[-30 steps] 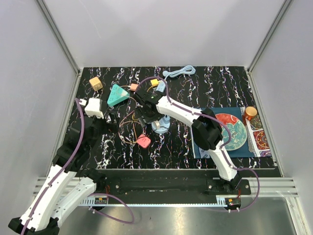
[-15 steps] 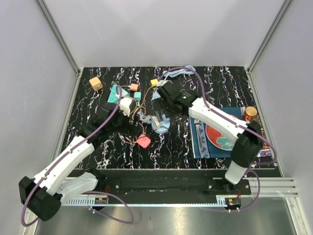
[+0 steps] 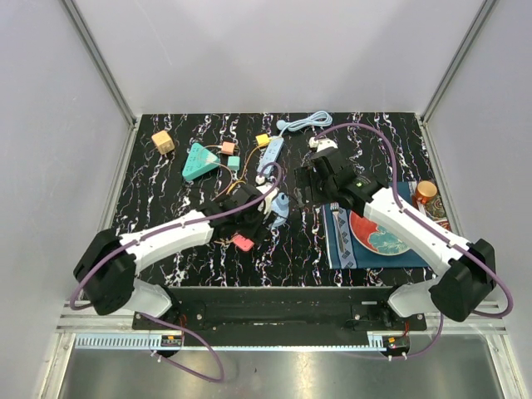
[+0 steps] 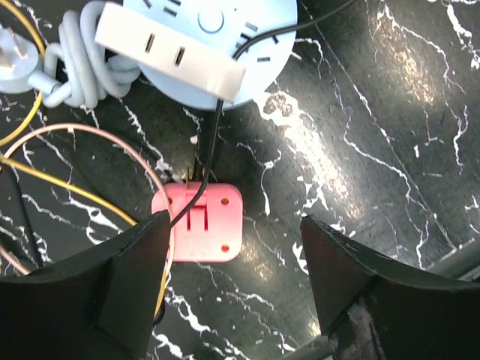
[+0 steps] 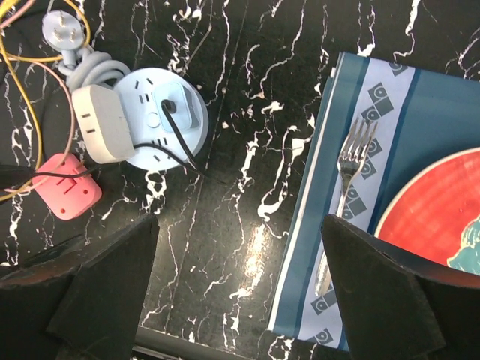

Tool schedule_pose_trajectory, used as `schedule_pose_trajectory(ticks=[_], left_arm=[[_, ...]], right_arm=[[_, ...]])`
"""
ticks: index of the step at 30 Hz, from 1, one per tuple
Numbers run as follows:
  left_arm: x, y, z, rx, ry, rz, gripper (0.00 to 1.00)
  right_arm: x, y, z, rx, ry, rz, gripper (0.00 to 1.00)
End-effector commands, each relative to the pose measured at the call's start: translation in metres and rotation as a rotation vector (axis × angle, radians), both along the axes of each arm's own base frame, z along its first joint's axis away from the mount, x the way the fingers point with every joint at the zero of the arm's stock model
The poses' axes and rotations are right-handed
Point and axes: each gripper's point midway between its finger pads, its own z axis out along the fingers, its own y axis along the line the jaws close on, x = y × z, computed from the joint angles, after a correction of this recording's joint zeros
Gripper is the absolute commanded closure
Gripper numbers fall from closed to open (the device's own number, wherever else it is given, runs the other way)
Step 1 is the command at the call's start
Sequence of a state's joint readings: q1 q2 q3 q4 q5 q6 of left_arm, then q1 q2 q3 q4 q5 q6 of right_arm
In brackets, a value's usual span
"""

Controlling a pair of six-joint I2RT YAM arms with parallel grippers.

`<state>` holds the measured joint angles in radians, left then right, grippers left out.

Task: Insert the plug
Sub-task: Adjust the socket at the center of the board.

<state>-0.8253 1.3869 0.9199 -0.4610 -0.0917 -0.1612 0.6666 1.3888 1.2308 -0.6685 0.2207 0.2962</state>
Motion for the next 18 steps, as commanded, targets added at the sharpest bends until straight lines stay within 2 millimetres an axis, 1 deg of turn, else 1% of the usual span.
schedule_pose_trajectory(ticks=[1,6,10,12,15,17,18], left_arm=[[0.029,-0.024,0.005,-0.054,-0.122,-0.008,0.27],[0.039,-0.030,-0.016,-0.016,-0.122,-0.018,0.27],[0.035,-0.037,-0.032,-0.024,-0.078,-0.043,0.27],[0.030,-0.041,-0.040,-0.032,-0.043,-0.066,0.28],[0.022,-0.047,-0.043,-0.049,-0.010,-0.097,0.30],[0.015,-0.052,-0.038,-0.067,-0.009,-0.121,0.33],[0.006,-0.058,-0.036,-0.091,0.010,-0.153,0.34]], right_arm=[[0.007,0.009,0.019,0.075,-0.078,0.009,0.06],[0.007,0.005,0.022,0.063,-0.096,0.003,0.06],[0.008,0.001,0.024,0.053,-0.110,-0.007,0.06],[0.009,0.000,0.024,0.046,-0.116,-0.008,0.07],[0.011,-0.001,0.025,0.041,-0.119,-0.013,0.07],[0.012,-0.002,0.026,0.039,-0.126,-0.020,0.07],[0.012,-0.004,0.027,0.036,-0.128,-0.022,0.07]])
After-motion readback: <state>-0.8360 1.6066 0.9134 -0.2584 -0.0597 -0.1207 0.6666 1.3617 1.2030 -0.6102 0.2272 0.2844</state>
